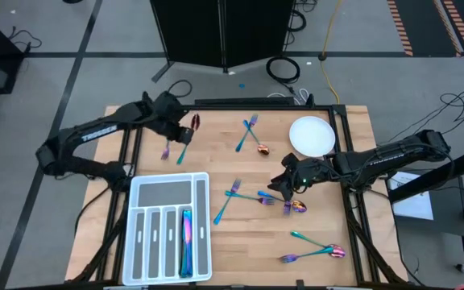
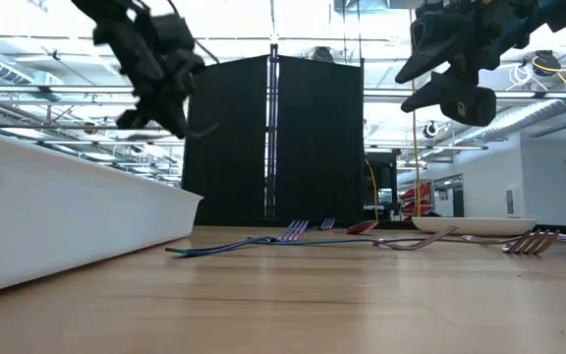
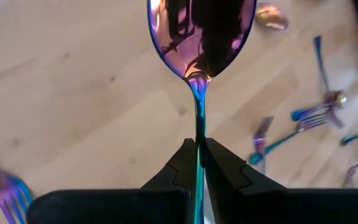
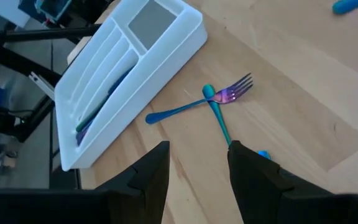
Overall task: Sort silverware
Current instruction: Put the top left iridescent spoon into the cutlery tray
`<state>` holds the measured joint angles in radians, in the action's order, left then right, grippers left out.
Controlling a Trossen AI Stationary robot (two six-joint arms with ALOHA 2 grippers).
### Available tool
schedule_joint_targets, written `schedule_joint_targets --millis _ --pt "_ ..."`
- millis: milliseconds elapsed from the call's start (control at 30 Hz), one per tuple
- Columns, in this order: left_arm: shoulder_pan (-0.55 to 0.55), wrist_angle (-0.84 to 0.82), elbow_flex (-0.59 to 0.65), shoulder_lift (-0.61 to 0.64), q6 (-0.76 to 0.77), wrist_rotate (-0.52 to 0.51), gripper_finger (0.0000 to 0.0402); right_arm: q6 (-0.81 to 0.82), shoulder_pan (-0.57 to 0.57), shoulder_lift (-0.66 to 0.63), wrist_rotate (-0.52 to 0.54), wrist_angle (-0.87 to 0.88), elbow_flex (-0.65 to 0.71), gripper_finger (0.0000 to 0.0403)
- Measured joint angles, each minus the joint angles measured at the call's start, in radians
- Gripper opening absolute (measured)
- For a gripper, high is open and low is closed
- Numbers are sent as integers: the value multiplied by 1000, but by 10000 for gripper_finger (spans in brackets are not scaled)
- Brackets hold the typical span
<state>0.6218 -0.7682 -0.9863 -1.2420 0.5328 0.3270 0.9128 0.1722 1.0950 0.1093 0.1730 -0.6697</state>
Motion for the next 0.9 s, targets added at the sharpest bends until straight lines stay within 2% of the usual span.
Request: schedule_joint_targets --millis 167,400,533,900 --pt "-146 -90 0 99 202 -140 26 -61 0 0 0 -9 0 148" --pt "-413 -245 0 163 580 -328 26 -166 0 0 -4 -42 0 148" --pt "-572 -271 0 166 770 -403 26 -202 0 0 -10 -42 0 148" --pt "-942 -268 15 161 1123 -581 26 -199 0 0 -10 -51 0 148"
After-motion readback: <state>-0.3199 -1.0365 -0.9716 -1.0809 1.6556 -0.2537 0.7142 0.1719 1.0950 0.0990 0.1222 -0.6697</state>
